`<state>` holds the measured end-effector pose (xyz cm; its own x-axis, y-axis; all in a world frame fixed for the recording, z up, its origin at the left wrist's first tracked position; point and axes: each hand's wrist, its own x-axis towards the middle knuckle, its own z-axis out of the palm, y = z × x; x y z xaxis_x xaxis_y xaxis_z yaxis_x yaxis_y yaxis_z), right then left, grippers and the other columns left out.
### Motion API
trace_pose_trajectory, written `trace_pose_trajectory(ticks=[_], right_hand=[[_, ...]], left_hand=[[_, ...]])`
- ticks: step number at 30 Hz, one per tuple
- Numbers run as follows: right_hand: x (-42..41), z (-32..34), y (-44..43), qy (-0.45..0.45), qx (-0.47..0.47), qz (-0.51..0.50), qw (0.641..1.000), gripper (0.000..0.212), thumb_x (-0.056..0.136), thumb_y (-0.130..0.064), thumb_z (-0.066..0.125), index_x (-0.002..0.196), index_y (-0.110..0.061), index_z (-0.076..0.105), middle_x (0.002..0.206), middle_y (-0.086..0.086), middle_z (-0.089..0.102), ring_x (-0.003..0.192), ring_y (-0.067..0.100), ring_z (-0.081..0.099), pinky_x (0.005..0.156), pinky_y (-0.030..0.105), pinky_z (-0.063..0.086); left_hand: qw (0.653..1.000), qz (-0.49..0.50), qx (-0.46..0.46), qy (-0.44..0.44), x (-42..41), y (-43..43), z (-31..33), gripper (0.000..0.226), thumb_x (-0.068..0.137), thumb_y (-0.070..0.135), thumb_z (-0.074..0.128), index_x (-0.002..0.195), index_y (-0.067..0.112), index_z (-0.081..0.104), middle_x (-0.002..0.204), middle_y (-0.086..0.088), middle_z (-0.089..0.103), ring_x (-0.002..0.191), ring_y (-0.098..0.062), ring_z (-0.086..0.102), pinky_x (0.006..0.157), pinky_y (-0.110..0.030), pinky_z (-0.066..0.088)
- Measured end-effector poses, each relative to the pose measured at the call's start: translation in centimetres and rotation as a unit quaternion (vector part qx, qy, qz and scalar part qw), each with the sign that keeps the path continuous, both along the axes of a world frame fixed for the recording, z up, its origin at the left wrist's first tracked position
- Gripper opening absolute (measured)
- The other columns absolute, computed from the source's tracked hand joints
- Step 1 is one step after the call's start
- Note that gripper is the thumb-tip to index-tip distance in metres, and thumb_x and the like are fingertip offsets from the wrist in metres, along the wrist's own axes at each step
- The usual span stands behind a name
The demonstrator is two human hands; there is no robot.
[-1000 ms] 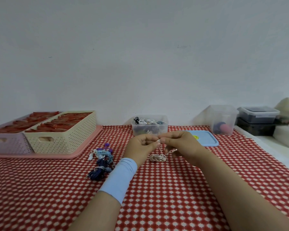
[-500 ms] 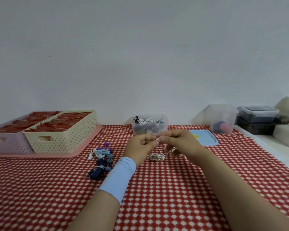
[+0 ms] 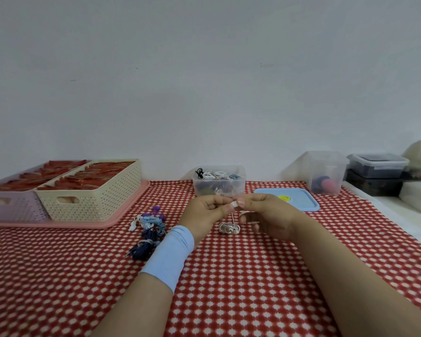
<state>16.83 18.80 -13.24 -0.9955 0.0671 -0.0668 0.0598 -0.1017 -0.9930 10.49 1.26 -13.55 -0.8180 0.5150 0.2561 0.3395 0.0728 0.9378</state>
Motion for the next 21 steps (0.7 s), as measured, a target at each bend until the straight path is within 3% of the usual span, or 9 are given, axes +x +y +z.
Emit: trace_pose_trajectory(ticks=[6, 10, 11, 14, 16, 18, 21], right_hand=[[-0.1, 0.1, 0.3, -0.009, 0.047, 0.004, 0.999, 0.028, 0.078, -0.028, 0.072, 0.101, -0.014, 0.076, 0.078, -0.003, 0.073, 0.059, 0.009, 0.059, 0.043, 0.018, 0.030], [-0.2, 0.5, 0.3, 0.030, 0.108, -0.079, 0.991, 0.023, 0.093, -0.032, 0.068, 0.101, -0.014, 0.078, 0.097, 0.000, 0.078, 0.070, 0.014, 0.061, 0.053, 0.022, 0.037], [-0.4, 0.5, 0.6, 0.054, 0.163, -0.135, 0.976, 0.021, 0.094, -0.032, 0.068, 0.099, -0.016, 0.079, 0.097, 0.000, 0.078, 0.075, 0.013, 0.062, 0.057, 0.021, 0.043], [-1.3, -0.4, 1.8, 0.083, 0.391, -0.256, 0.880, 0.012, 0.095, -0.027, 0.067, 0.099, -0.028, 0.079, 0.106, -0.008, 0.076, 0.091, 0.005, 0.065, 0.082, 0.022, 0.052], [-1.6, -0.8, 1.9, 0.061, 0.491, -0.231, 0.838, 0.017, 0.097, -0.028, 0.064, 0.105, -0.035, 0.077, 0.115, -0.012, 0.073, 0.100, 0.008, 0.065, 0.089, 0.031, 0.053], [-1.7, -0.8, 1.6, 0.043, 0.556, -0.193, 0.807, 0.021, 0.099, -0.028, 0.061, 0.111, -0.036, 0.076, 0.120, -0.011, 0.072, 0.106, 0.011, 0.065, 0.090, 0.032, 0.052], [-2.1, -0.8, 1.4, 0.034, 0.623, -0.147, 0.767, 0.024, 0.100, -0.026, 0.060, 0.113, -0.038, 0.075, 0.122, -0.010, 0.071, 0.110, 0.014, 0.064, 0.091, 0.032, 0.052]], left_hand=[[1.000, -0.011, -0.007, 0.010, -0.2, -0.1, -0.2, 0.011, 0.085, 0.015, 0.074, 0.094, 0.021, 0.076, 0.083, 0.009, 0.075, 0.073, 0.003, 0.067, 0.073, -0.016, 0.054], [1.000, 0.010, 0.029, -0.004, -0.5, 0.4, -0.1, 0.007, 0.089, 0.015, 0.071, 0.096, 0.014, 0.071, 0.083, -0.003, 0.074, 0.070, -0.009, 0.063, 0.071, -0.023, 0.055], [0.999, 0.027, 0.031, 0.004, -0.7, 0.5, -0.2, 0.007, 0.089, 0.016, 0.071, 0.095, 0.015, 0.071, 0.082, -0.001, 0.073, 0.069, -0.008, 0.063, 0.071, -0.023, 0.054], [0.998, 0.054, 0.023, 0.024, -1.2, 0.7, -0.5, 0.012, 0.086, 0.019, 0.074, 0.097, 0.018, 0.069, 0.087, 0.001, 0.073, 0.073, -0.009, 0.066, 0.075, -0.026, 0.056], [0.998, 0.054, 0.021, 0.040, -1.3, 0.5, -0.5, 0.022, 0.088, 0.020, 0.073, 0.108, 0.022, 0.067, 0.090, 0.003, 0.074, 0.077, -0.008, 0.067, 0.081, -0.030, 0.057], [0.997, 0.044, 0.021, 0.065, -1.5, 0.3, -0.3, 0.031, 0.091, 0.019, 0.069, 0.121, 0.026, 0.065, 0.084, 0.003, 0.074, 0.073, -0.004, 0.066, 0.083, -0.029, 0.057], [0.996, 0.033, 0.006, 0.082, -1.6, -0.1, 0.0, 0.032, 0.094, 0.014, 0.064, 0.122, 0.029, 0.067, 0.085, -0.002, 0.072, 0.071, -0.006, 0.064, 0.082, -0.029, 0.058]])
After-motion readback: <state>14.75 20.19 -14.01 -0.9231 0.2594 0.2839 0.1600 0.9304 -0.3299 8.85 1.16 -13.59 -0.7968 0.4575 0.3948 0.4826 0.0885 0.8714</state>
